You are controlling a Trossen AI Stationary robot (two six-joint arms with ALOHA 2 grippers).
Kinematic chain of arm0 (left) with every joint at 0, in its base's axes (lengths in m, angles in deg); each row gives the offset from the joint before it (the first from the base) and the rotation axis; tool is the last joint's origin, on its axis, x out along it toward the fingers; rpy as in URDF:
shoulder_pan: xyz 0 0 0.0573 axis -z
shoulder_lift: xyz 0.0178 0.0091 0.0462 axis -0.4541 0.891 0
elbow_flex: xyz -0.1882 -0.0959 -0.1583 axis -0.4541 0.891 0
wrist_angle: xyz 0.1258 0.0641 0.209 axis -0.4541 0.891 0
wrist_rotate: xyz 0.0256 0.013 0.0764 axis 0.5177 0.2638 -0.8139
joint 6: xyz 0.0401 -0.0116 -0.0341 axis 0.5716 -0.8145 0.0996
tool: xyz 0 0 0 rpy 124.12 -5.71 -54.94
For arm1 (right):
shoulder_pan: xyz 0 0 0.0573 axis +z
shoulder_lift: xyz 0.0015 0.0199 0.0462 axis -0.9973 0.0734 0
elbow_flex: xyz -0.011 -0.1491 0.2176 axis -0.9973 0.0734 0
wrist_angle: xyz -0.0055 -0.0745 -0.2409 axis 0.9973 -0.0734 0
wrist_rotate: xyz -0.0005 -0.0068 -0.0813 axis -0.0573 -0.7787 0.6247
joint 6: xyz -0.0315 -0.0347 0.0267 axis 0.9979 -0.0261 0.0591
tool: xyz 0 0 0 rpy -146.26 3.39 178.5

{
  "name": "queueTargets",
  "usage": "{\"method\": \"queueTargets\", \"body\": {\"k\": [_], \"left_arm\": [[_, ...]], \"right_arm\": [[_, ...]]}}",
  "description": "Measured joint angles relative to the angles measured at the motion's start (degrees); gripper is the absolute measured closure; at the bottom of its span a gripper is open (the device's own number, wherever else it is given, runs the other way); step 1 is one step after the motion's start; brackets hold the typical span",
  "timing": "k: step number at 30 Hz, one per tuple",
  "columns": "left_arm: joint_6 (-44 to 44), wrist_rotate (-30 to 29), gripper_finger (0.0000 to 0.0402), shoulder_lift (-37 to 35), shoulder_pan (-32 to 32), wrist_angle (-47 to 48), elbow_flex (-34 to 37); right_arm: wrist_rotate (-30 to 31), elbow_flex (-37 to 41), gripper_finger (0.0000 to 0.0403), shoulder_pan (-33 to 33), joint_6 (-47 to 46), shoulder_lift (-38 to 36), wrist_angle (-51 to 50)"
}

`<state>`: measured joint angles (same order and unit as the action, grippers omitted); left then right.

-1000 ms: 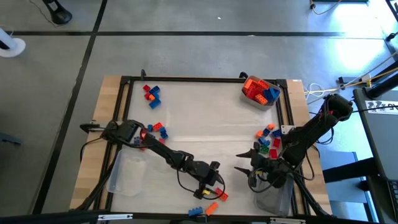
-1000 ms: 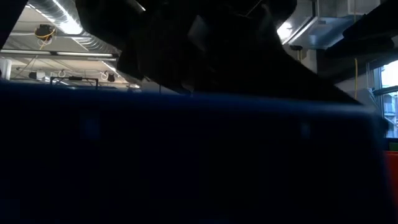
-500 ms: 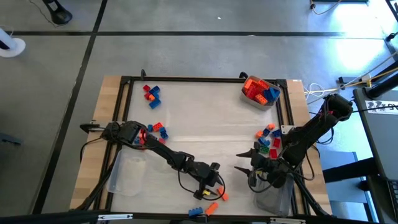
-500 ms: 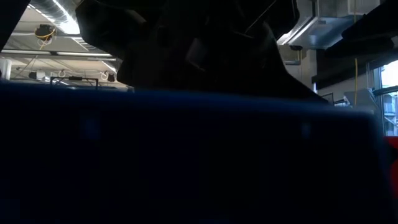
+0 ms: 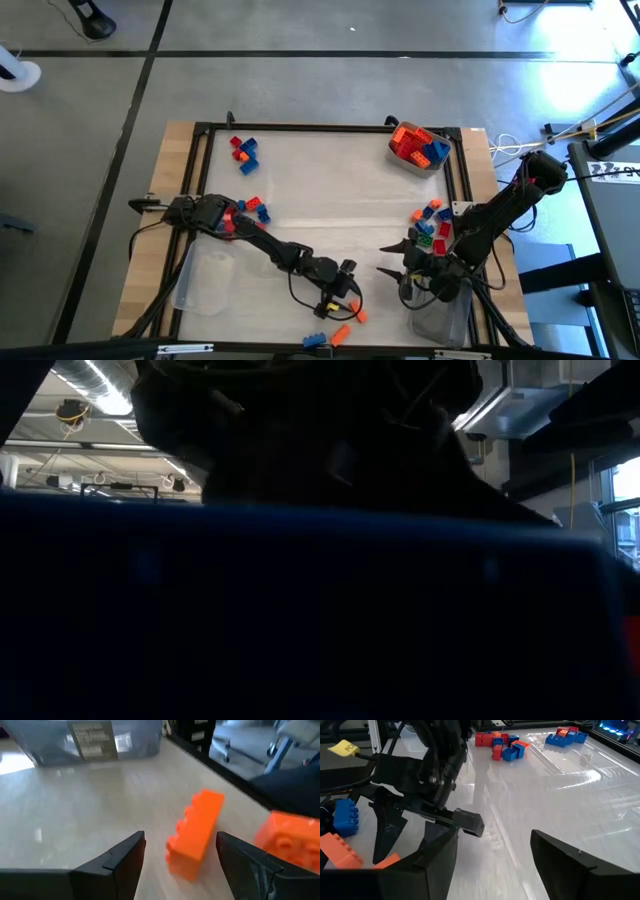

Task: Sort blocks by size
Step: Put the orange game piece into the gray bin

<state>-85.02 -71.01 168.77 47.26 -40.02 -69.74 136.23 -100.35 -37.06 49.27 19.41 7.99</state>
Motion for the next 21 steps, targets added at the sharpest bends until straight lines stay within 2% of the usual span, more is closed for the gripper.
{"method": "queueTargets", "body": {"k": [5,7,16,21], "left_arm": [[-0.1,-0.04,0.0171,2.17,0.05,-0.65,-0.21],[-0.58,0.15,0.0184,2.2,0.04,-0.66,-0.27],[2.11,1.82,0.0305,2.2,0.04,-0.6,-1.15],[2.13,2.34,0.0349,2.2,-0.1,-0.64,-1.5]], "right_arm": [[-0.01,0.0,0.0155,-0.02,0.0,0.0,-0.12],[-0.01,0.0,0.0155,0.0,0.0,0.0,-0.02],[-0.01,0.0,0.0155,0.0,0.0,0.0,-0.18],[0.0,0.0,0.0155,-0.02,0.0,0.0,-0.16]]}}
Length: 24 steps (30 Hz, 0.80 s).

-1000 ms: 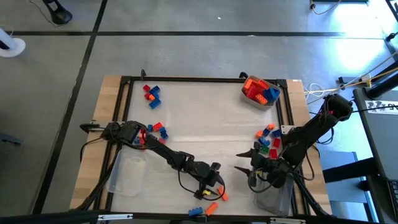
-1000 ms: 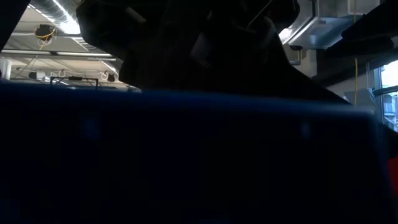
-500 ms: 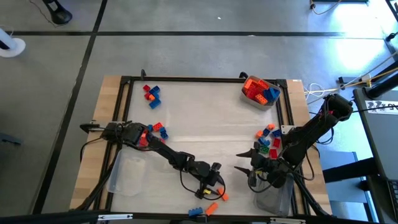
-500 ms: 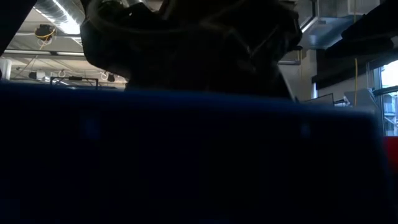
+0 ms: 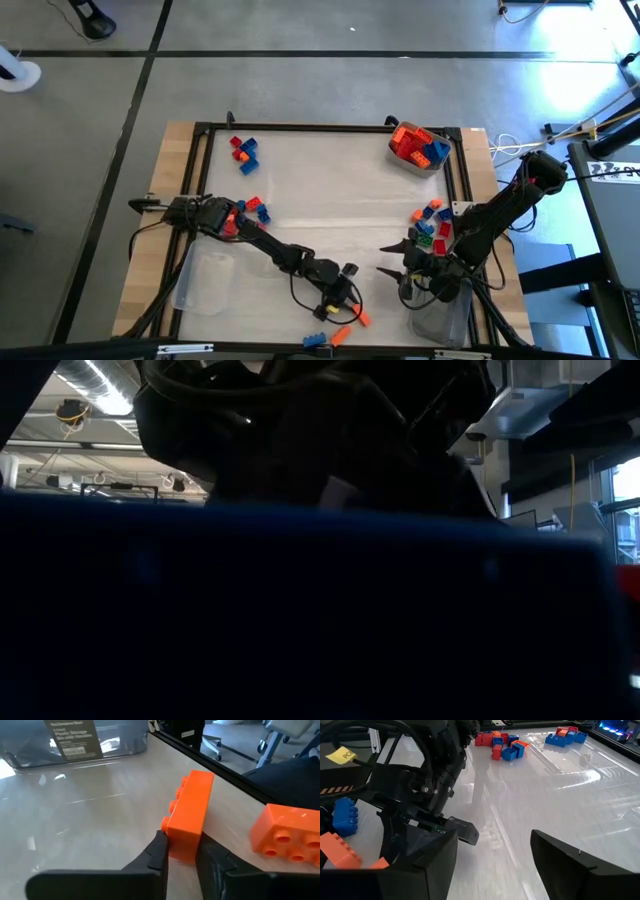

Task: Sort blocks by size
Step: Put the orange game piece into the gray bin

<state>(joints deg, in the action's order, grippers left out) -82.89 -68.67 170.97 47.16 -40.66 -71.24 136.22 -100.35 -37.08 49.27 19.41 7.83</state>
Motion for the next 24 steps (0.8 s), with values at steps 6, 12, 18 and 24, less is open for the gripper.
{"method": "queueTargets", "body": {"k": [6,12,18,24], "left_arm": [[-2.51,-0.06,0.0341,-1.53,-0.08,0.94,0.01],[-3.69,-6.48,0.0341,-6.11,0.07,7.89,0.07],[-4.47,-16.44,0.0342,-12.16,1.12,20.18,0.11],[-4.62,-26.02,0.0343,-18.56,2.63,23.36,3.22]], "right_arm": [[-0.02,0.0,0.0155,0.01,0.0,0.0,-0.02],[0.17,0.0,0.0155,0.0,0.0,0.0,0.46],[1.96,0.0,0.0155,-0.02,1.53,0.0,1.86],[1.34,0.0,0.0155,0.0,3.41,0.0,3.99]]}}
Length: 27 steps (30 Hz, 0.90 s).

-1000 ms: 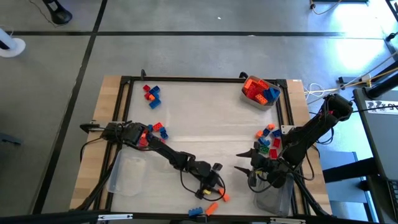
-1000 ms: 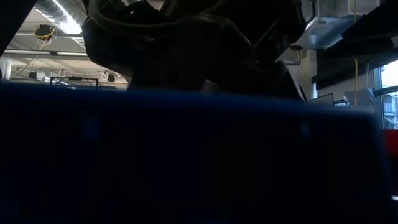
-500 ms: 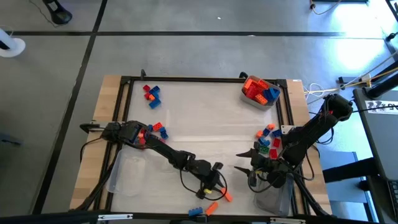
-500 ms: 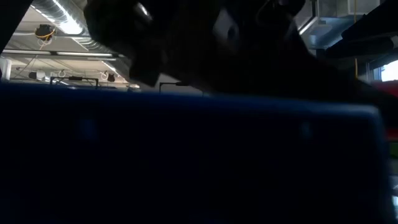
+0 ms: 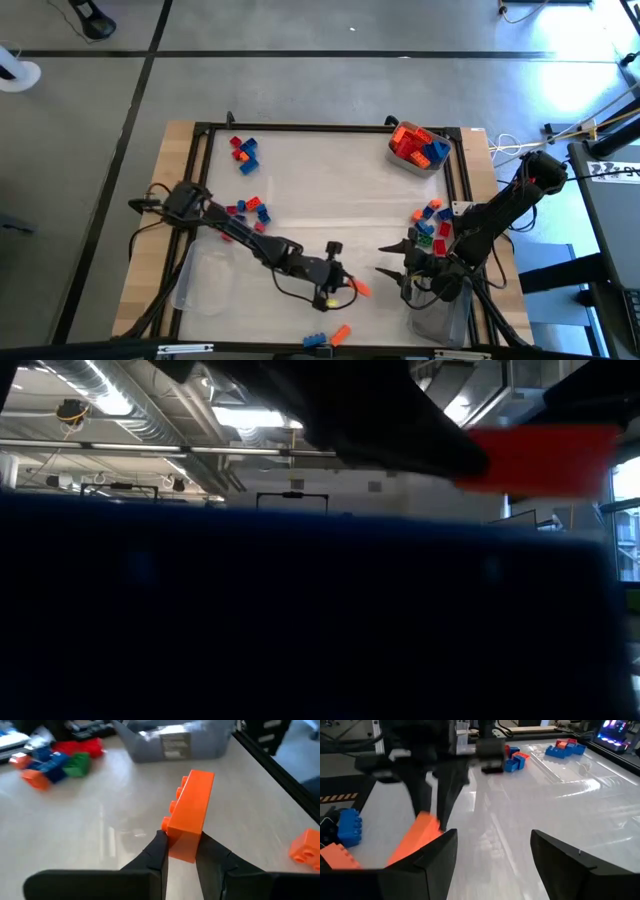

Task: Sort blocks by size
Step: Put the orange game piece into the gray bin

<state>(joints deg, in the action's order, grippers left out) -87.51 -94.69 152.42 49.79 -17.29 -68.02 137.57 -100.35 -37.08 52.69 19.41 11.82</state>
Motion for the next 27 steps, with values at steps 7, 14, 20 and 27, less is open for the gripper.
{"method": "queueTargets", "body": {"k": [7,14,20,27], "left_arm": [[-3.1,-7.19,0.0342,-7.36,-0.47,-8.43,9.71],[-7.58,-9.2,0.0339,-9.7,-2.34,-20.72,14.93],[-7.33,-9.19,0.0341,-9.7,-2.79,-22.0,14.95],[-7.24,-9.08,0.0337,-9.7,-2.4,-22.34,14.95]], "right_arm": [[-0.03,0.0,0.0155,0.0,4.75,0.0,4.27],[0.96,-0.02,0.0155,-1.24,10.6,2.7,12.02],[1.01,-0.02,0.0155,-5.31,11.81,6.45,16.16],[-5.59,-0.02,0.0155,-8.77,12.76,7.1,18.97]]}}
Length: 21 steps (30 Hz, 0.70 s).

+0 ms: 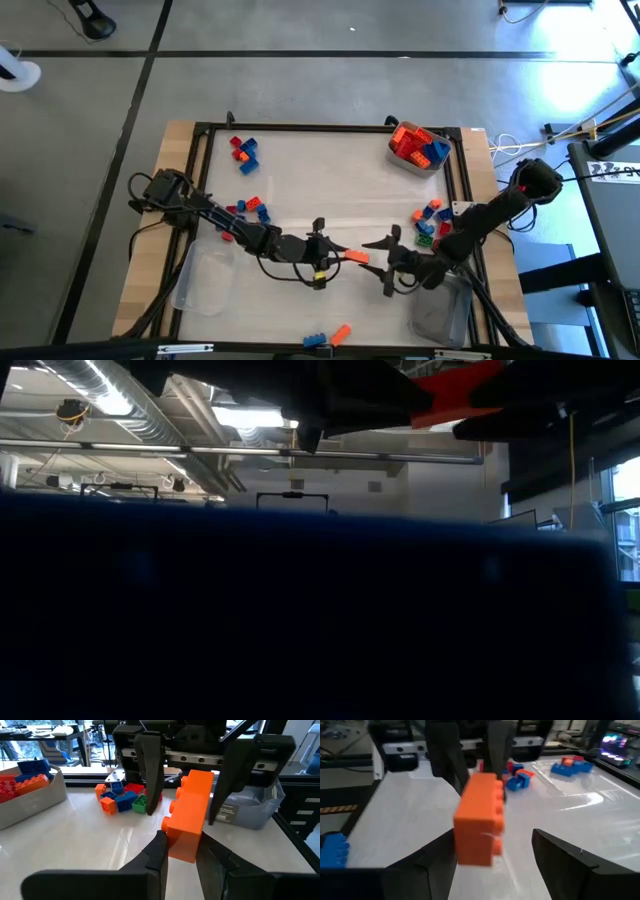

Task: Sort blocks by size
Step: Put the orange game piece into the gray bin

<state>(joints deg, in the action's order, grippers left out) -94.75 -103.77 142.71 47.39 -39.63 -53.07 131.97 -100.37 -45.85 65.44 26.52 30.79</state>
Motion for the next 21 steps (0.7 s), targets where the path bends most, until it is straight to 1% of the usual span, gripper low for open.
{"method": "queueTargets", "body": {"k": [2,6,8,11,17,18,21], "left_arm": [[-0.02,-0.01,0.0339,0.0,-0.09,-0.03,0.0],[-0.04,-0.02,0.0337,0.0,-0.09,-0.11,0.0],[-0.05,-0.02,0.0335,0.02,-0.09,-0.25,0.0],[-0.03,0.0,0.0334,0.02,-0.07,-0.56,0.0],[0.08,-0.52,0.0333,0.02,0.04,-0.4,0.0],[0.08,-0.59,0.0332,0.02,0.04,-0.31,0.0],[-1.25,-0.44,0.0327,0.03,0.04,-0.13,0.0]], "right_arm": [[-1.58,0.0,0.0155,-0.69,1.0,0.0,1.27],[-2.62,0.0,0.0156,-1.69,3.13,0.0,3.33],[-4.43,0.0,0.0165,-2.55,3.15,0.0,3.27],[-6.4,0.0,0.02,-3.36,3.16,0.0,3.33],[-5.71,0.0,0.0304,-3.34,3.77,0.02,3.82],[-5.6,0.0,0.0313,-3.34,3.78,0.02,3.8],[-5.58,0.0,0.0313,-3.25,3.78,0.0,3.77]]}}
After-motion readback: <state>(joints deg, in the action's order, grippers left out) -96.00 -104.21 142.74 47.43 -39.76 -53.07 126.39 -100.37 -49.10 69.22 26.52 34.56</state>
